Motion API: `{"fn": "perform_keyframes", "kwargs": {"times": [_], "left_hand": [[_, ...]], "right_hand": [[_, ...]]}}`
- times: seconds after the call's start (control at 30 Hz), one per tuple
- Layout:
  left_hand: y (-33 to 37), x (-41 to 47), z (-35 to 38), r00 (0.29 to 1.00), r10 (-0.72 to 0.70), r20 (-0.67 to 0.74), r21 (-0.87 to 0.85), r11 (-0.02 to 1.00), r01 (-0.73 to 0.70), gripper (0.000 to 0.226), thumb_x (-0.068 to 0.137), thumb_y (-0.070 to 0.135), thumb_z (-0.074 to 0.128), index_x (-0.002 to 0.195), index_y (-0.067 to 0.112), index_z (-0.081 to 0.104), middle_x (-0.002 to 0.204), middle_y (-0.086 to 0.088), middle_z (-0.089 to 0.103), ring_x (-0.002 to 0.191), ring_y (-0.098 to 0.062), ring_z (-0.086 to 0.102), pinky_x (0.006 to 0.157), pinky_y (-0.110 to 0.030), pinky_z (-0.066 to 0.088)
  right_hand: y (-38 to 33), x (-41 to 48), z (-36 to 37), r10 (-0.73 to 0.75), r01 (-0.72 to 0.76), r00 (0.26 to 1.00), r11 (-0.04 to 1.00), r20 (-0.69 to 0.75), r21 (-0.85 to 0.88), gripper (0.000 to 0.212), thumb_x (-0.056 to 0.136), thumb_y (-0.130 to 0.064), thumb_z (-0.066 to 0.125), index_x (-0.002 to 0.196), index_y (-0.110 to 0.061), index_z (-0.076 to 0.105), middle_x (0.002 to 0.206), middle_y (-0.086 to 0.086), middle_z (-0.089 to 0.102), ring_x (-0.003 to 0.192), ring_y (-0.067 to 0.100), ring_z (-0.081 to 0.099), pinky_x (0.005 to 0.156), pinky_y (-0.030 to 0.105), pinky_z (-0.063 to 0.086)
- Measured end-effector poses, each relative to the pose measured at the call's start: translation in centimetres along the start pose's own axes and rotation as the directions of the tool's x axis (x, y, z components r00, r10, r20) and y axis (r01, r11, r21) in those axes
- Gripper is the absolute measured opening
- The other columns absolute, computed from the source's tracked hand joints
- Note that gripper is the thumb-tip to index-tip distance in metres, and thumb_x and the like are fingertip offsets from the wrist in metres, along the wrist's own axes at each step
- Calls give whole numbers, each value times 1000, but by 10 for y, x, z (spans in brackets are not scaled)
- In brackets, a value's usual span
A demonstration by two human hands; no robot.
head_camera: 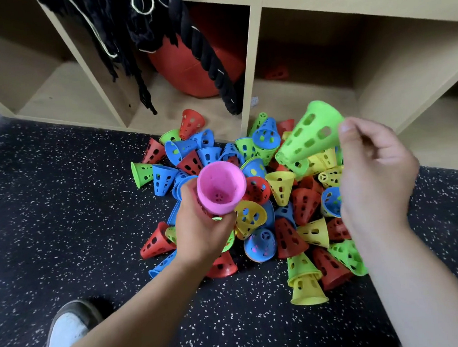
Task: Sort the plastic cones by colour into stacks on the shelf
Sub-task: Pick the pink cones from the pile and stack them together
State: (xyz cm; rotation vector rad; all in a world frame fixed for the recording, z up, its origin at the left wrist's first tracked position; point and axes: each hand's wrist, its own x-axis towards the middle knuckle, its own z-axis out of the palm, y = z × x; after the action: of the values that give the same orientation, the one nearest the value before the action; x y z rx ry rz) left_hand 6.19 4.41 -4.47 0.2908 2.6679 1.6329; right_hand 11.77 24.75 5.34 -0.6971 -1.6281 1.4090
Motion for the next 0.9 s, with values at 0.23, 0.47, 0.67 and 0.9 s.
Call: {"fn": "perform_keyframes", "kwargs": {"times": [0.23, 0.47, 0.67, 0.9], "left_hand": [[-7, 5, -9, 994, -28, -109, -37, 999, 24, 66, 71, 14, 85, 118, 32, 41, 103, 27, 53, 92, 17, 54, 73, -2, 39], [-5, 11, -10, 990, -35, -138, -44, 999, 30, 63, 73, 16, 83, 118, 31, 41, 103, 26, 52, 91, 14, 54, 71, -4, 38], [-1, 10, 1, 994, -19, -105, -55, 998, 13, 62, 73, 17, 84, 119, 26, 43, 104, 26, 52, 91, 20, 52, 70, 2, 35], [0, -4, 16, 999, 9, -51, -32, 999, -11, 63, 72, 12, 85, 117, 24, 42, 102, 27, 50, 88, 24, 50, 70, 3, 34]], "right_hand": [[49, 16, -37, -170, 179, 984, 883, 59, -434, 12, 93, -16, 64, 99, -11, 73, 100, 3, 64, 82, 3, 55, 75, 2, 38], [84, 18, -59, -181, 197, 980, 805, 86, -560, 12, 92, -9, 66, 99, -2, 73, 102, 11, 64, 86, -2, 50, 72, -1, 36], [90, 22, -86, -230, 183, 973, 809, -14, -559, 15, 91, -7, 64, 100, 1, 73, 101, 18, 64, 87, 12, 57, 76, -1, 37], [98, -1, -108, -258, 225, 966, 834, 5, -504, 12, 90, -5, 65, 98, 1, 72, 101, 15, 63, 87, 14, 59, 75, 5, 44]]}}
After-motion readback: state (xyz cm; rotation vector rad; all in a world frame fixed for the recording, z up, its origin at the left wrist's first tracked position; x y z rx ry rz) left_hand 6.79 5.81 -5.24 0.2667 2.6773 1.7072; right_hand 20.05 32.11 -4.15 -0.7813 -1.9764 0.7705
